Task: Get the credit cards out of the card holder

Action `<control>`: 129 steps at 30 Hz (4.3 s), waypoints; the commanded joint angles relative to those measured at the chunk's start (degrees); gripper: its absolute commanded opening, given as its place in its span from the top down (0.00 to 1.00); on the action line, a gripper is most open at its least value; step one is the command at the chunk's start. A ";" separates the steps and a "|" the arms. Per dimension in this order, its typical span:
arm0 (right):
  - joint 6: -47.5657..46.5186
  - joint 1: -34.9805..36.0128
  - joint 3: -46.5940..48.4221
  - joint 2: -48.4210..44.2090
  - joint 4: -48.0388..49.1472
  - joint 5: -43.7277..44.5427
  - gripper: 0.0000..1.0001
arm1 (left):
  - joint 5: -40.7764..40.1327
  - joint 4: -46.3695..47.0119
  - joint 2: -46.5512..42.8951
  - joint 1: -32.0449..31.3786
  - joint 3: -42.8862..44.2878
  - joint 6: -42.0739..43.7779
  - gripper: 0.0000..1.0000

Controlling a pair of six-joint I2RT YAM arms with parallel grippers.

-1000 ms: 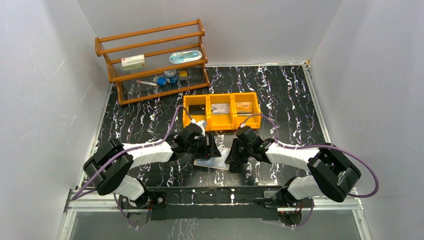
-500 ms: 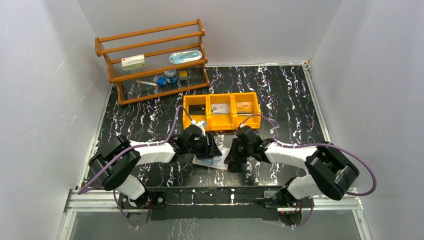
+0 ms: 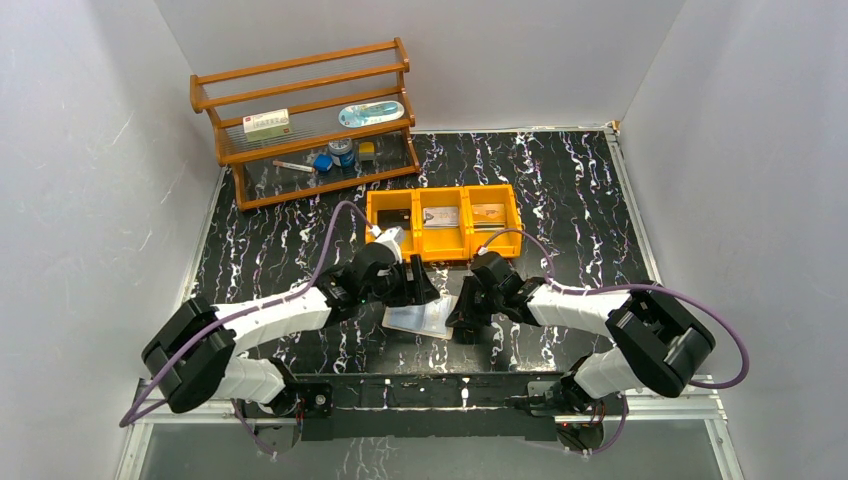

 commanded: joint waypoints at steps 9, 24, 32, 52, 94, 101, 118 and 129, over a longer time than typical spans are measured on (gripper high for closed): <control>-0.35 0.48 -1.87 2.71 -4.21 5.16 0.89 | 6.52 7.05 8.54 -0.11 0.20 -0.71 0.36; -0.15 0.20 -1.96 3.90 -3.52 4.81 0.89 | 9.37 14.30 11.61 -0.07 -4.29 -2.96 0.46; -0.18 -0.03 -1.90 3.53 -4.03 5.07 0.89 | 2.96 6.87 3.50 -0.09 -3.25 -1.28 0.41; -0.09 -0.24 -1.70 3.85 -3.81 4.50 0.89 | 5.44 12.84 10.28 -0.07 -1.01 -1.34 0.36; -0.78 -2.47 0.61 5.27 -1.20 0.34 0.76 | 17.25 32.07 11.82 0.17 -12.81 -4.42 1.00; -1.15 -2.70 1.62 6.21 -0.53 0.35 0.91 | 16.39 30.73 9.14 0.17 -13.64 -4.40 1.00; -1.76 -4.69 -1.40 4.15 0.07 -0.37 1.00 | 10.67 23.21 3.35 0.24 -14.22 -2.64 1.00; -2.09 -5.05 -1.11 5.80 2.73 -3.65 1.00 | 15.04 27.80 7.96 0.33 -13.34 -4.21 1.00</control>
